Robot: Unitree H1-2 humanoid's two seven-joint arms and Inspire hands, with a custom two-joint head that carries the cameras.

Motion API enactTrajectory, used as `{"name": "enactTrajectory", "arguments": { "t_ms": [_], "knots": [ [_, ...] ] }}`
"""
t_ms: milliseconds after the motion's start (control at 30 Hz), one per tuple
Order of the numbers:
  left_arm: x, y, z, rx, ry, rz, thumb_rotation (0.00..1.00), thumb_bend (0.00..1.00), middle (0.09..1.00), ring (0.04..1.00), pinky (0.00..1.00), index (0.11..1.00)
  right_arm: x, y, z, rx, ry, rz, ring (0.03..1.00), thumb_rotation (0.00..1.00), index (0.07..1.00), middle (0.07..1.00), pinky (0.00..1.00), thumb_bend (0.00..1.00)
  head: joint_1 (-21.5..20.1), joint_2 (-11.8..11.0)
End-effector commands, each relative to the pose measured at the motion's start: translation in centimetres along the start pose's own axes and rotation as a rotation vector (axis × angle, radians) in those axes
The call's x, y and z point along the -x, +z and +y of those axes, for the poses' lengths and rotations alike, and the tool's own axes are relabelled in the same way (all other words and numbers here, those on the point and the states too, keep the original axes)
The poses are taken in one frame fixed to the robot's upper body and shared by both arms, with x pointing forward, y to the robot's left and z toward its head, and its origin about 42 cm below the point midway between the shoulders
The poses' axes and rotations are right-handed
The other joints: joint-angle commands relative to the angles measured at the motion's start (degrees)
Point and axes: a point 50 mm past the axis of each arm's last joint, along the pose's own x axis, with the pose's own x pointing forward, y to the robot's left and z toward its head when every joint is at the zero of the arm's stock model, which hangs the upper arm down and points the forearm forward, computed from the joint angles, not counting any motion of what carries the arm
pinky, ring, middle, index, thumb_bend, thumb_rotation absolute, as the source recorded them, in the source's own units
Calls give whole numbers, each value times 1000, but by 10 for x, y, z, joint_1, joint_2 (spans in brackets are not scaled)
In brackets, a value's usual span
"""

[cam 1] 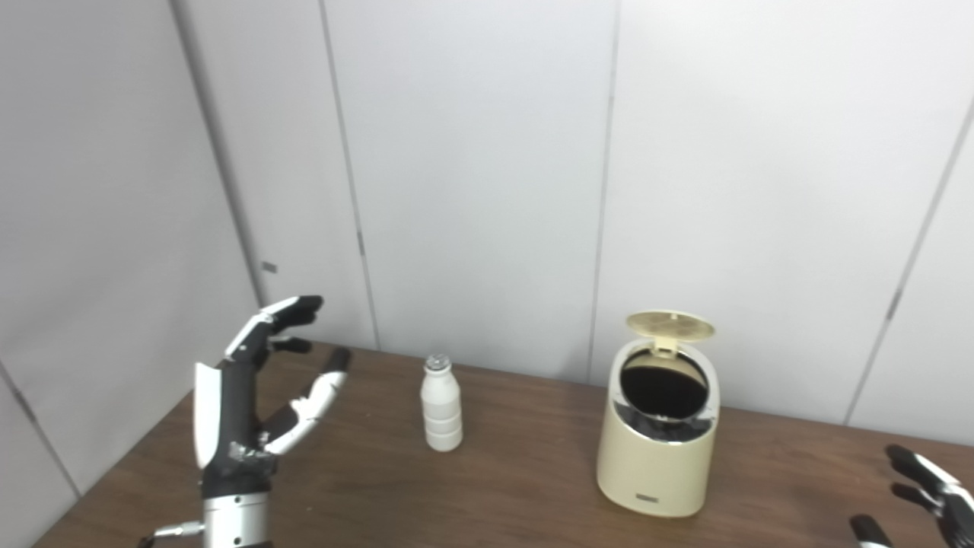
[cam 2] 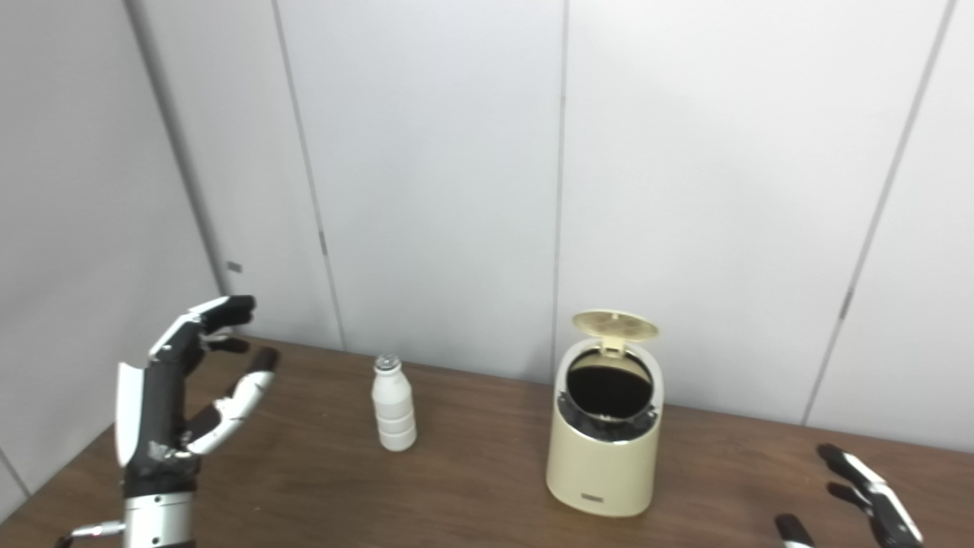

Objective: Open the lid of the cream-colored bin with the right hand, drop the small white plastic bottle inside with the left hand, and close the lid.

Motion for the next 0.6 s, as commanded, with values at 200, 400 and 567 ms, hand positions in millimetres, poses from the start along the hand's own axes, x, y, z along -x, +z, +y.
{"name": "enactTrajectory", "arguments": {
  "t_ms": [200, 400, 567],
  "knots": [
    [-10, -18, -14, -58, 5, 58, 406, 883, 782, 755, 641, 776, 20, -30, -34, 18, 45, 110, 774, 606, 760, 794, 637, 571, 15, 5],
    [-13, -34, -21, -88, -65, 137, 430, 995, 850, 837, 742, 855, 22, -29, -32, -3, 53, 118, 756, 652, 756, 785, 621, 666, 8, 7],
    [-12, -42, -31, -138, -172, 254, 511, 1000, 974, 956, 862, 946, 23, -27, -33, -6, 60, 116, 750, 666, 753, 781, 606, 688, 2, 10]
  ]
}}
